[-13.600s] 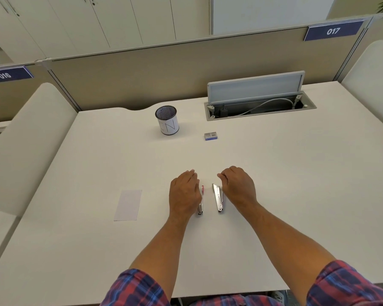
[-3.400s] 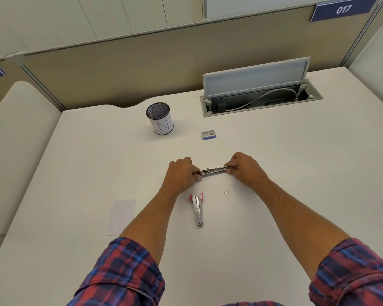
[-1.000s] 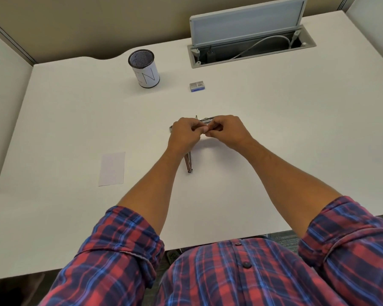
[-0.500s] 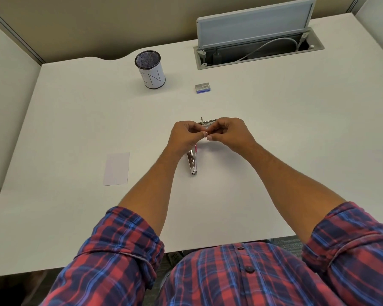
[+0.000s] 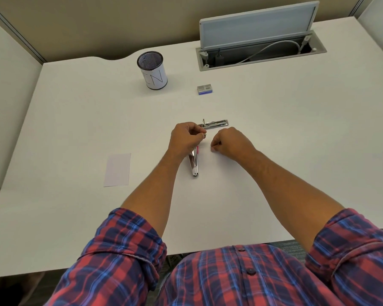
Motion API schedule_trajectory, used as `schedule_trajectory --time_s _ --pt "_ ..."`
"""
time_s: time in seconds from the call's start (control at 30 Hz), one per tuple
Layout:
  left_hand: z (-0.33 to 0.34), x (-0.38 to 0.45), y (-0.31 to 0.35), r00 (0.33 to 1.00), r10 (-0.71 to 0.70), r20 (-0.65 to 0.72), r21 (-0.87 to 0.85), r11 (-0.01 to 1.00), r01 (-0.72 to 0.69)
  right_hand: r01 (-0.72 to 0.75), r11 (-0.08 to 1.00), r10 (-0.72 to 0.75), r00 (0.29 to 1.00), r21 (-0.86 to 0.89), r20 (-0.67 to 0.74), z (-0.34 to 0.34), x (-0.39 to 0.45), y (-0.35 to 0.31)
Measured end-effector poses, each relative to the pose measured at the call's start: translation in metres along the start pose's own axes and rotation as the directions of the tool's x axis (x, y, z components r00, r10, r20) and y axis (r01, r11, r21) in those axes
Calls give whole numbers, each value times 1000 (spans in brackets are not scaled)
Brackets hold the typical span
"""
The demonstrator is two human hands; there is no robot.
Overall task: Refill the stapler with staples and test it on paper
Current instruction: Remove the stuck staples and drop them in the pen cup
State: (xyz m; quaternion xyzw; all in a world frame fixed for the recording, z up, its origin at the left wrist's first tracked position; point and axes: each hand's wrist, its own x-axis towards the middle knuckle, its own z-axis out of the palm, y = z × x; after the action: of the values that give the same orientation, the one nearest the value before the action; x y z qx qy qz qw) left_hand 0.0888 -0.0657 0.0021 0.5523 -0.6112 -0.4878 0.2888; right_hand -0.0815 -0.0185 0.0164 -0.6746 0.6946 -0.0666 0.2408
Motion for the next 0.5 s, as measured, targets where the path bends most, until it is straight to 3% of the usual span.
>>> schedule_trajectory --time_s 0.3,0.5 --pt "-1 1 3 999 9 -45 27 1000 -8 80 917 -71 997 -390 36 0 1 -21" --pt "-3 0 4 997 13 -73 25 1000 -11 -26 937 36 999 -348 24 -7 4 -34"
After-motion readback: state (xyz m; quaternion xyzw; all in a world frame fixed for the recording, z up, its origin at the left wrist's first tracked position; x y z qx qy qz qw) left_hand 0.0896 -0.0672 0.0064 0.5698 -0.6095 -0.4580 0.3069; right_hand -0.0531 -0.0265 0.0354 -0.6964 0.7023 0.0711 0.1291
